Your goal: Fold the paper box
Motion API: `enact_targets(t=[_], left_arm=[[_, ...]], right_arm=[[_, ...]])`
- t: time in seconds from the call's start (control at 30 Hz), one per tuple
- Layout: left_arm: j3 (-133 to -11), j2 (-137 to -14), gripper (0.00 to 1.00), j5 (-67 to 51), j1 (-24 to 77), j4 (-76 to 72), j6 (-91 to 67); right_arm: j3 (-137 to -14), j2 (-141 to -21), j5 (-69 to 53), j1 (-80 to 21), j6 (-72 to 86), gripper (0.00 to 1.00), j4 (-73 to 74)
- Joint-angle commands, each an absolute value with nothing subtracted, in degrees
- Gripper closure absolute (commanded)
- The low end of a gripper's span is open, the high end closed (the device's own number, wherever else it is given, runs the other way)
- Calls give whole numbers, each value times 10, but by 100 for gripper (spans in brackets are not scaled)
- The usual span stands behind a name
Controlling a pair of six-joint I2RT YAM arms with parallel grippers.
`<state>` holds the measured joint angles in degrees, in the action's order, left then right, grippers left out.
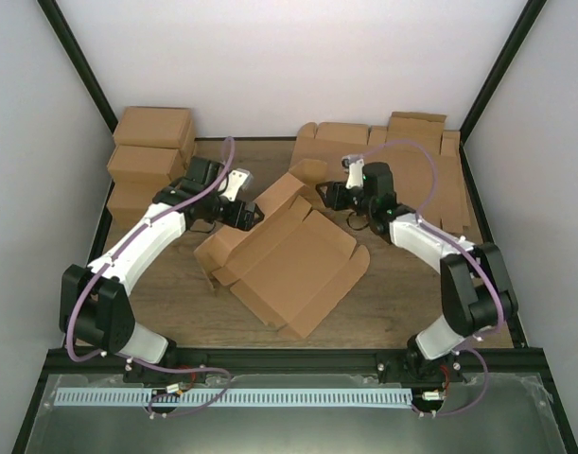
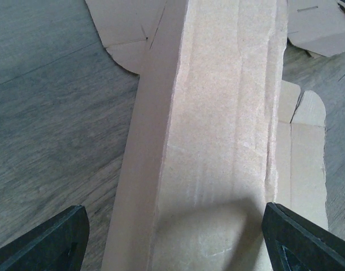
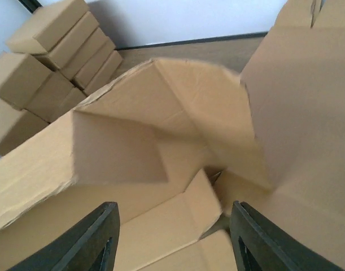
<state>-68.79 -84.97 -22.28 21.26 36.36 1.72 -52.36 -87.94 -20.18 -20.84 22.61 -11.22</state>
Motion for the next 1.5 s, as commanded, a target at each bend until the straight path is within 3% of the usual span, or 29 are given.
enact_targets(t=[0.0, 0.1, 0.33, 0.47, 0.5, 0.6, 0.73, 0.83, 1.3, 1.47], left_arm=[[-704, -854, 13, -237, 212, 348, 17], [-705, -856, 13, -238, 212, 350, 19], [-705, -857, 14, -231, 211, 358, 22], [-701, -864, 15, -233, 210, 354, 15], [-699, -865, 15, -235, 210, 350, 13], [-699, -868, 19, -241, 208, 343, 7], [-701, -873, 20, -254, 203, 343, -5], [-700, -870, 22, -267, 203, 343, -14], [-672, -821, 24, -293, 200, 354, -35], [-672, -808, 24, -319, 194, 364, -47]], right_arm=[[-629, -940, -194, -192, 50, 41, -15], [-647, -969, -227, -171, 30, 33, -31], [-733, -1052, -213, -162, -44, 31, 7], [-750, -1076, -278, -161, -80, 30, -4], [-757, -1084, -286, -162, -83, 32, -5], [-783, -1100, -318, -162, -84, 57, 16], [-760, -1068, -338, -169, -53, 82, 1], [-733, -1036, -330, -186, -33, 96, 0], [-747, -975, -172, -290, 52, 99, 95], [-773, -955, -176, -293, 121, 99, 142]])
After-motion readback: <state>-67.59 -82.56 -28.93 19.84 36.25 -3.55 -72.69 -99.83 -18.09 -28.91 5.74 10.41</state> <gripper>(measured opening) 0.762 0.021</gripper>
